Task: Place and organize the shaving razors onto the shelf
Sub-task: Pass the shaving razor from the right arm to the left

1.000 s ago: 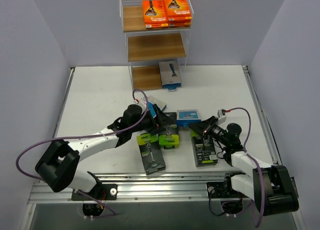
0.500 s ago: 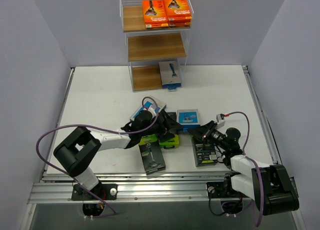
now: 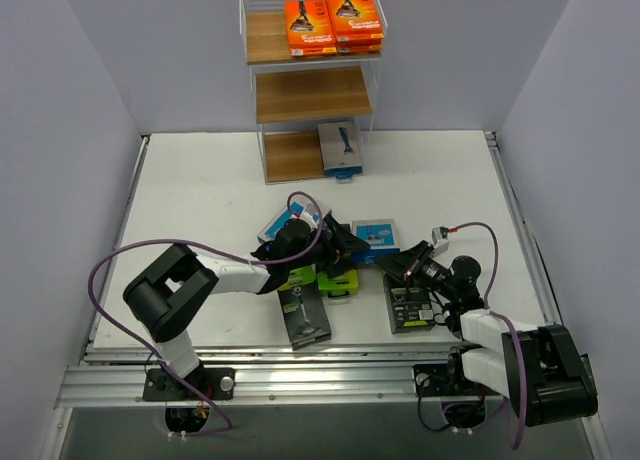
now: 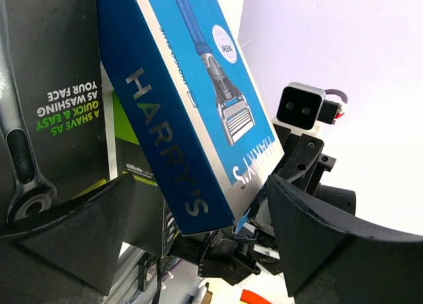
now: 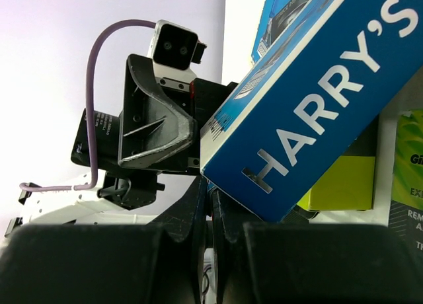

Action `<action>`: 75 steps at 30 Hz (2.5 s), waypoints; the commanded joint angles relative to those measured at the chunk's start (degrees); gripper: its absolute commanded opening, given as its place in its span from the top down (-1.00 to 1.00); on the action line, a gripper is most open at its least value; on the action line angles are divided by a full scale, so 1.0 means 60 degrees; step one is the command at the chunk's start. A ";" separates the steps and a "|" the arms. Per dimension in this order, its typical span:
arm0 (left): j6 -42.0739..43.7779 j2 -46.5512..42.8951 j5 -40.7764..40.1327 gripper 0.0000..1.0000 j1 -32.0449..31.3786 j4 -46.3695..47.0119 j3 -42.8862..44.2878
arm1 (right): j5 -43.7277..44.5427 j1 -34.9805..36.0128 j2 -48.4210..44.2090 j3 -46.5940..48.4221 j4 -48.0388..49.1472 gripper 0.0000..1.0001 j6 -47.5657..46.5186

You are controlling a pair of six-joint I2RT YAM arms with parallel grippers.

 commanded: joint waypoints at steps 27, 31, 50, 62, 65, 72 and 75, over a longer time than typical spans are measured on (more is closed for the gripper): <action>0.1365 -0.0850 -0.0430 0.68 -0.0079 -0.0445 0.0927 | -0.0618 0.0163 -0.1255 -0.0613 -0.2081 0.96 -0.2098; 0.2551 -0.1772 -0.1017 0.76 -0.0021 -0.1841 0.1046 | -0.0413 0.0163 -0.1490 -0.0465 -0.2438 0.84 -0.2217; 0.3345 -0.3634 -0.0829 0.78 0.2084 -0.2400 -0.0902 | -0.0281 0.0148 -0.1329 -0.0524 -0.1807 -0.04 -0.1747; 0.4048 -0.4618 0.0607 0.81 0.4652 -0.3396 -0.0816 | 0.0979 0.0148 -0.2618 0.1117 -0.6378 -0.07 -0.4413; 0.4121 -0.4032 0.0726 0.81 0.4901 -0.3483 -0.0391 | 0.0920 0.0148 -0.2487 0.1220 -0.6422 -0.08 -0.4501; 0.4590 -0.2714 0.0389 0.80 0.5018 -0.3308 0.0634 | 0.1389 0.0148 -0.2764 0.1366 -0.7008 -0.08 -0.4955; 0.4620 -0.2231 0.0316 0.80 0.5062 -0.3147 0.1058 | 0.1404 0.0134 -0.2678 0.1512 -0.7111 -0.08 -0.5160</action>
